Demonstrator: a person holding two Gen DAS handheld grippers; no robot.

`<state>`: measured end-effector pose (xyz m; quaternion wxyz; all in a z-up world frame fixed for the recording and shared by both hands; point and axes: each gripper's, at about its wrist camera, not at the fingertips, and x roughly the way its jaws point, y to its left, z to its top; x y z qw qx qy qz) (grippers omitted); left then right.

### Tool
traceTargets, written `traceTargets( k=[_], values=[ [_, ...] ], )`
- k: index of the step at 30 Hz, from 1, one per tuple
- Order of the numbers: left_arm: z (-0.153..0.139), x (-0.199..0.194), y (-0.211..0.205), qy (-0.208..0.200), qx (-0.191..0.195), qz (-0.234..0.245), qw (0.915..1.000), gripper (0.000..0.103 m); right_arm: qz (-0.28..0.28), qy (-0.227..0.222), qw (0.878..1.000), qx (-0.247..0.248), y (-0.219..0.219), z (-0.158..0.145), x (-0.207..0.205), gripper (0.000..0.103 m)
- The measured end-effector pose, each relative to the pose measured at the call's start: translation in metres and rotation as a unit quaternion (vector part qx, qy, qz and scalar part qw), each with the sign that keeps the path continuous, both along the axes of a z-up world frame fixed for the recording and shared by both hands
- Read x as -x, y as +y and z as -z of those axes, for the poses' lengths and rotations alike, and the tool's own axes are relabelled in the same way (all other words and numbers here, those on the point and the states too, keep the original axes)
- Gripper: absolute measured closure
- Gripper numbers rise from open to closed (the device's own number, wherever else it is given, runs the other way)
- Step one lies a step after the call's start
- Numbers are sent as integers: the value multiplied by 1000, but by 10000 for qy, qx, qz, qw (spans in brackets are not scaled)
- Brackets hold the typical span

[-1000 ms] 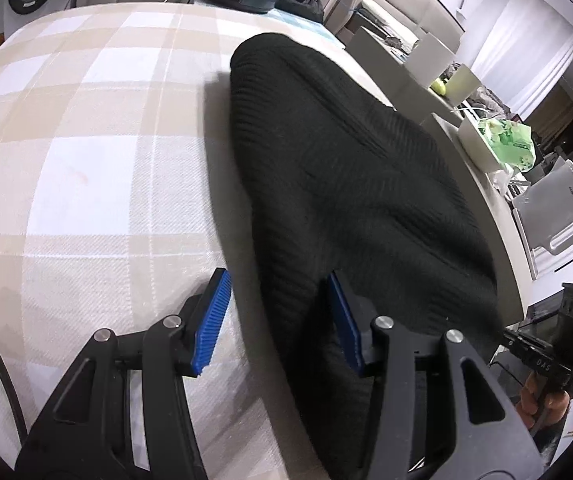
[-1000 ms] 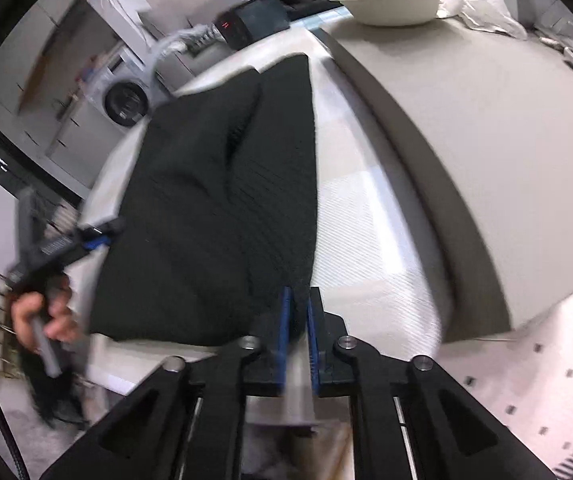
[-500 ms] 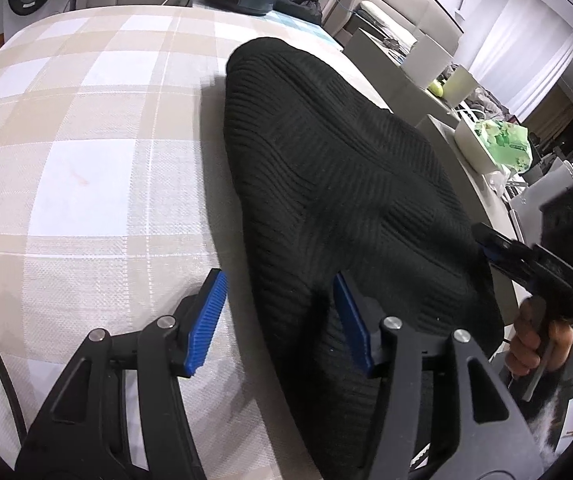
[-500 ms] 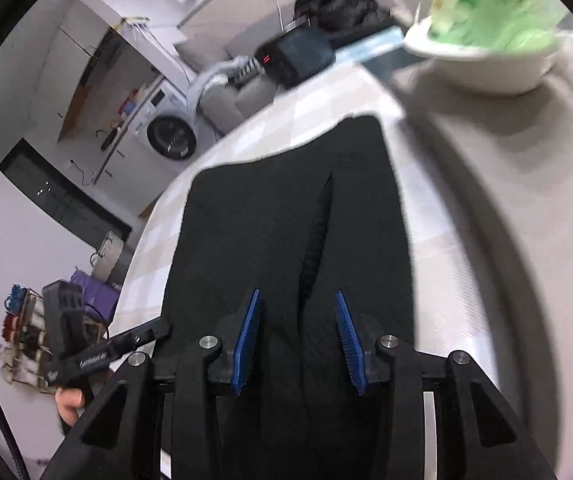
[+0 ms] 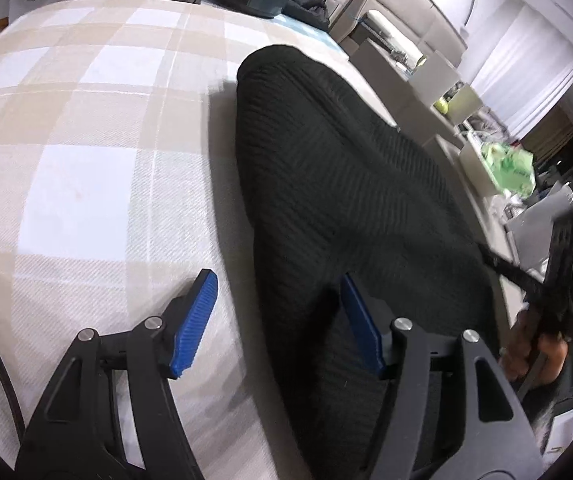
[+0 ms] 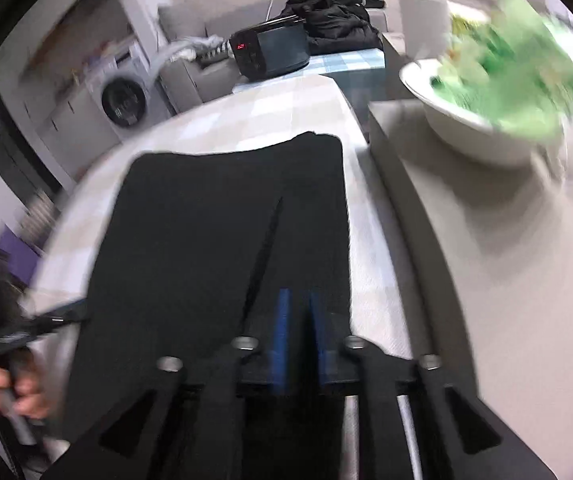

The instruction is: Fold small clothes

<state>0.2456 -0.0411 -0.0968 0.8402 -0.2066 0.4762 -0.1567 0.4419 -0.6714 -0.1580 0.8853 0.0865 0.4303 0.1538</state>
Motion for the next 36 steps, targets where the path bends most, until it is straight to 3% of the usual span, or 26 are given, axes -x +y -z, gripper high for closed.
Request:
traceTargets(
  k=[1, 4, 5, 6, 9, 12, 16, 22, 25, 28, 31, 33, 36],
  values=[
    [2, -5, 1, -23, 147, -37, 9999, 43, 55, -78, 9999, -85, -5, 1, 5, 54],
    [7, -24, 4, -13, 683, -119, 9976, 43, 90, 108, 9997, -221, -10, 13, 5, 53],
    [10, -30, 5, 30, 886, -151, 9959, 47, 77, 153, 9994, -290, -11, 16, 3, 55],
    [13, -35, 7, 89, 1032, -227, 9944, 59, 40, 190, 9993, -319, -9, 20, 2, 55],
    [23, -47, 10, 261, 1264, -358, 9910, 81, -143, 205, 9995, -170, 4, 28, -4, 56],
    [27, -50, 14, 251, 1442, -315, 9887, 89, -247, 199, 9991, -272, 8, 35, -9, 62],
    [23, -47, 19, 155, 1493, -269, 9883, 92, -331, 254, 9976, -555, 9, 37, -11, 75],
    [12, -34, 47, 33, 1385, -500, 9891, 92, -532, 286, 9961, -645, 52, 38, -23, 76],
    [7, -24, 78, -30, 1047, -786, 9914, 92, -831, 318, 9935, -710, 91, 41, -23, 76],
    [0, -13, 111, -54, 385, -1147, 9926, 90, -1140, 377, 9889, -873, 134, 45, -20, 76],
    [-10, -4, 136, -62, -261, -1585, 9870, 65, -1402, 426, 9839, -1023, 164, 46, -18, 76],
    [-21, 6, 145, -190, -456, -1711, 9840, 47, -1441, 403, 9846, -907, 173, 45, -20, 75],
    [-34, 19, 143, -402, -666, -1744, 9816, 35, -1390, 400, 9857, -870, 163, 40, -15, 74]
  ],
)
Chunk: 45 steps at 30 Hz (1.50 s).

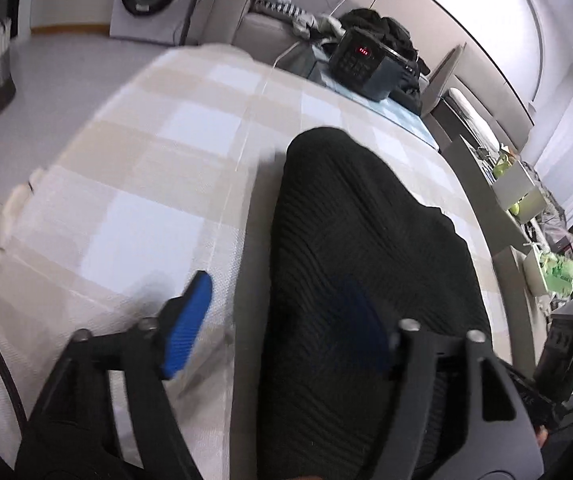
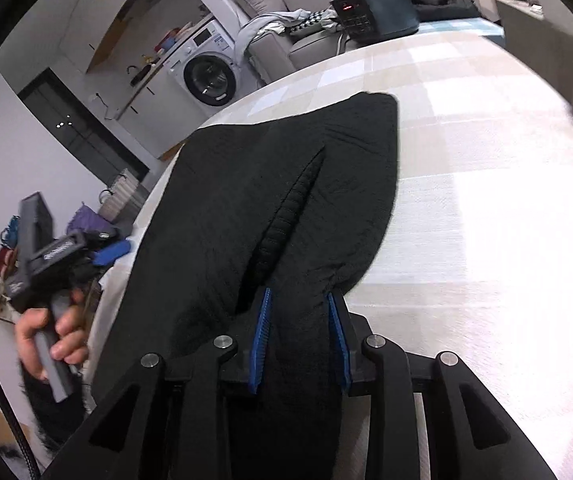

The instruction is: Fold small clothes

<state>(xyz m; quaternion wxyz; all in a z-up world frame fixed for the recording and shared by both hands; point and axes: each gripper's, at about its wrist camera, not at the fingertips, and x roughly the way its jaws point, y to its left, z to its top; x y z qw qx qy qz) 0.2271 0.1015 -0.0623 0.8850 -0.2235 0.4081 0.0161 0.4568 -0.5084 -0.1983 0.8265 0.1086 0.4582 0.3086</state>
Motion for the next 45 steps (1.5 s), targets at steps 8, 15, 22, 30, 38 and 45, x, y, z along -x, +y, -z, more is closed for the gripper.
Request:
traceTargets(
  k=[8, 15, 22, 30, 38, 45],
  values=[
    [2, 15, -48, 28, 428, 717, 9965, 27, -613, -115, 9949, 787, -12, -1, 40, 69],
    [3, 34, -100, 101, 414, 1246, 9913, 24, -1200, -410, 9835, 1290, -3, -15, 61, 65],
    [-4, 56, -144, -6, 81, 1645, 9863, 21, -277, -564, 9970, 457, -25, -32, 43, 60],
    [1, 59, -184, -58, -278, 1999, 9794, 1, 78, 93, 9959, -900, 9, -37, -74, 59],
    [-5, 73, -155, -48, -195, 1710, 9851, 1, -132, 333, 9947, -960, 54, -32, -113, 94],
    [-23, 87, -99, -312, 81, 1177, 9925, 1, 21, -643, 9958, -653, 39, -85, -79, 95]
  ],
)
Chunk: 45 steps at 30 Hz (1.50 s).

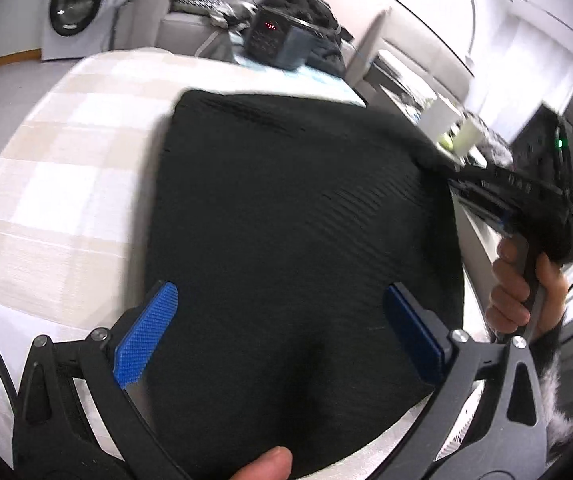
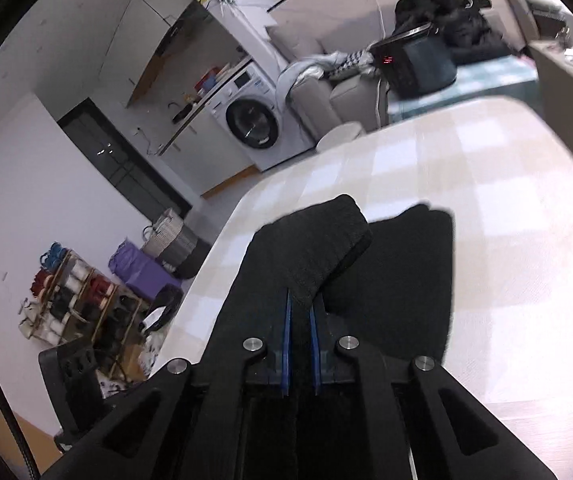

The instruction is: Fold small clothes

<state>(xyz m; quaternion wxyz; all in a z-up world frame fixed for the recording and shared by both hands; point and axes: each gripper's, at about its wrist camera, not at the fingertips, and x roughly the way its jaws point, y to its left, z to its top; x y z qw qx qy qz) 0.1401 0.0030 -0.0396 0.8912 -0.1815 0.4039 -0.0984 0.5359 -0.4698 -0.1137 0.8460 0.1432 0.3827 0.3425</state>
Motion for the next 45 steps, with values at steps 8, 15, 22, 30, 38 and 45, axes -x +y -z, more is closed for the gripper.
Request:
traceTargets(
  k=[8, 15, 22, 30, 38, 45],
  values=[
    [18, 1, 24, 318, -293, -180, 9989, 1, 516, 1125, 9915, 388, -13, 68, -22, 81],
    [25, 10, 24, 430, -176, 385, 9982, 1, -189, 1177, 9924, -316, -35, 54, 39, 61],
    [20, 38, 50, 349, 22, 371, 9987, 1, -963, 1079, 9887, -389, -40, 62, 117, 61],
    [23, 73, 38, 289, -601, 896, 9937, 1, -1001, 687, 9908, 600, -9, 64, 128, 61],
    [37, 88, 15, 415, -1099, 1019, 9878, 1, -820, 605, 9921, 725, -11, 69, 121, 61],
    [39, 87, 27, 454, -1144, 376, 9917, 1, -799, 339, 9913, 991, -8, 74, 133, 62]
  ],
)
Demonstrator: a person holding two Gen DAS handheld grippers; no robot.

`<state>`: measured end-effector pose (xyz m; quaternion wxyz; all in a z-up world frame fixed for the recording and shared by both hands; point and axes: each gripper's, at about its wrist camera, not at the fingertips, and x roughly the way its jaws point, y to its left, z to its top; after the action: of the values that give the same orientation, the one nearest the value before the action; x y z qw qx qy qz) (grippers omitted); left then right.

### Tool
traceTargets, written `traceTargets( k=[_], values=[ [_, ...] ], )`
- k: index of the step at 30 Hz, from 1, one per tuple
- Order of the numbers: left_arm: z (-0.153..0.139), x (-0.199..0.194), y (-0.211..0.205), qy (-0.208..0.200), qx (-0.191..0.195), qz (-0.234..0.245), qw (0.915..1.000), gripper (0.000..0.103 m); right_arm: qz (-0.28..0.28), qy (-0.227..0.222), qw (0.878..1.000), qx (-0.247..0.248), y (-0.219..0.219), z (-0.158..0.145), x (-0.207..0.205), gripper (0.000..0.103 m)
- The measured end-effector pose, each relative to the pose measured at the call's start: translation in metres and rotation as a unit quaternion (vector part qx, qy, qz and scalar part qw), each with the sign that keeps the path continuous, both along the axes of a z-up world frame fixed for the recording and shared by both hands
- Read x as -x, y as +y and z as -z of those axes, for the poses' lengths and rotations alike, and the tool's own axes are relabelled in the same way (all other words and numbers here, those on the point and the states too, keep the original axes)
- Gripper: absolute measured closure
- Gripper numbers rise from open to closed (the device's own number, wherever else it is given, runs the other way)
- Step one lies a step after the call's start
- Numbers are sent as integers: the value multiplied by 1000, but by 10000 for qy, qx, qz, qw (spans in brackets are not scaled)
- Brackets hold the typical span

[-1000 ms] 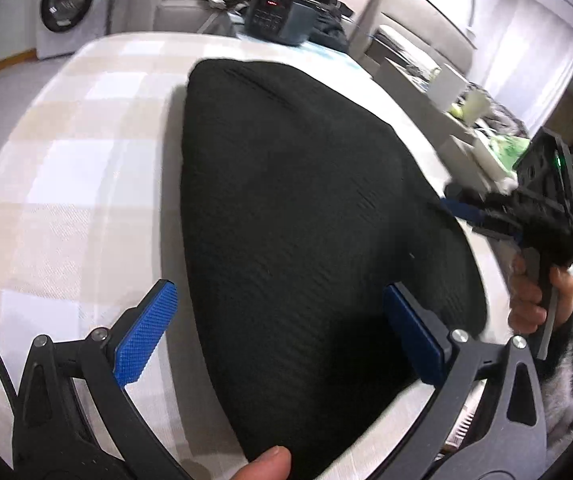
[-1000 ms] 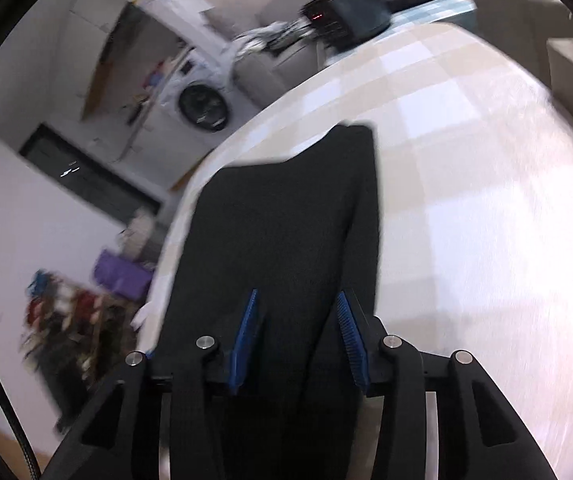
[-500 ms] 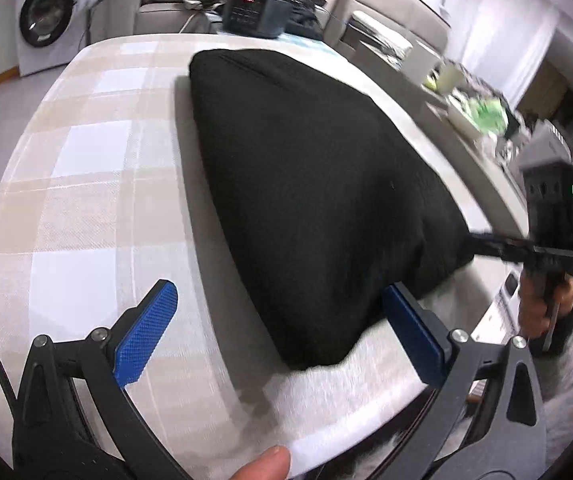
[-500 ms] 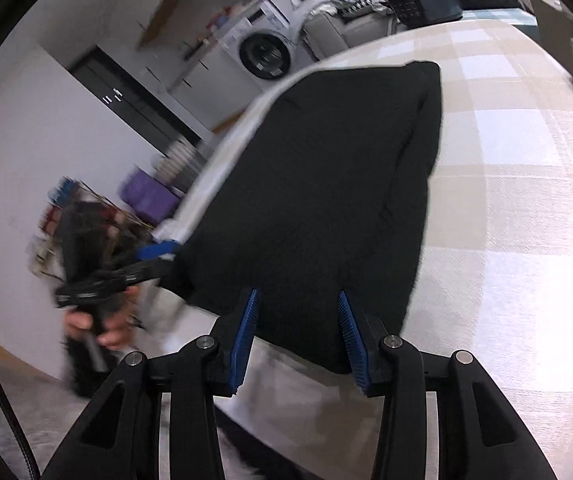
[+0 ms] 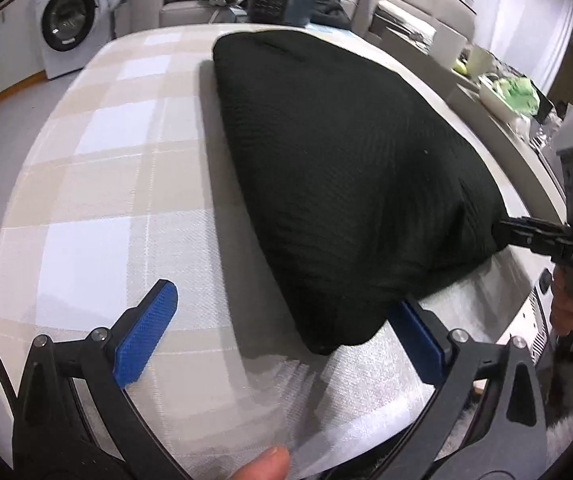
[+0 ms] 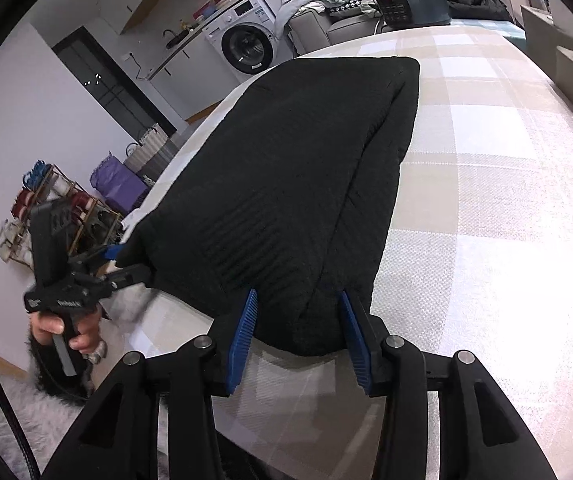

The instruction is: Fold small clothes

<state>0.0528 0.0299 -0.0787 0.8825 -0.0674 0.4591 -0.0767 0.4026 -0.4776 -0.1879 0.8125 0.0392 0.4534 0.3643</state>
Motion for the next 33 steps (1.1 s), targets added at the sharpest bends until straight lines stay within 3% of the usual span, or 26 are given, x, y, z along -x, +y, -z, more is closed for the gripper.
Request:
traceTargets(
  k=[2, 3, 6, 11, 13, 18, 25, 33],
  values=[
    [-2, 1, 3, -51, -5, -57, 10000, 1, -93, -312, 9995, 12, 2, -5, 6, 83],
    [-2, 1, 4, -67, 9, -69, 10000, 1, -90, -441, 9990, -54, 0, -9, 9, 88],
    [-2, 0, 9, -44, -3, -90, 9999, 1, -60, -575, 9981, -192, -11, -17, 15, 93],
    [9, -2, 24, 269, -25, -117, 9996, 1, 43, -138, 9999, -75, -25, 3, 7, 95],
    [10, 2, 30, 206, -91, -69, 9997, 1, 159, -16, 9999, -53, -32, 10, 6, 95],
    [8, 5, 43, 269, 108, -83, 9995, 1, 106, -29, 9999, -62, -31, 4, 8, 91],
    [10, 3, 45, 233, 203, -147, 9994, 1, 53, -61, 9994, -344, -36, 2, 10, 62],
    [10, -1, 46, 241, 327, -184, 9990, 1, -464, -534, 9975, -46, -14, -8, 22, 60]
  ],
)
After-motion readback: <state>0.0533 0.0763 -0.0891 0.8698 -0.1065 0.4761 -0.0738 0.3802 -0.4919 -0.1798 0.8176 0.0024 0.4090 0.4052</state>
